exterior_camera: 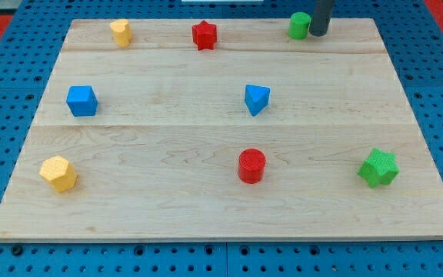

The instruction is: Put the green circle horizontal to the red star

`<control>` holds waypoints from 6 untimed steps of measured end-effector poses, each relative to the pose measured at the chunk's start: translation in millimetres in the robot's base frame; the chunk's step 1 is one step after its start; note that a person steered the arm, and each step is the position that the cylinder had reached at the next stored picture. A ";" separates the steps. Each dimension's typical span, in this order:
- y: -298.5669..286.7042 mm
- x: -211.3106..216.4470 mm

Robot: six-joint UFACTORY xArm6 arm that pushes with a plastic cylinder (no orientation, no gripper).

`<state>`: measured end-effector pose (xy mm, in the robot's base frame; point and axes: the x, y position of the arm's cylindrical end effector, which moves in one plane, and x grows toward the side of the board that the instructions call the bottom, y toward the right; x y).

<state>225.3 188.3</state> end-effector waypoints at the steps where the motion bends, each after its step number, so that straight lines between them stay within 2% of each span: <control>1: 42.2 -15.7; 2: 37.2 -32.6; 4: -28.6 -34.1; 5: -36.2 -24.9; 6: -86.5 -23.6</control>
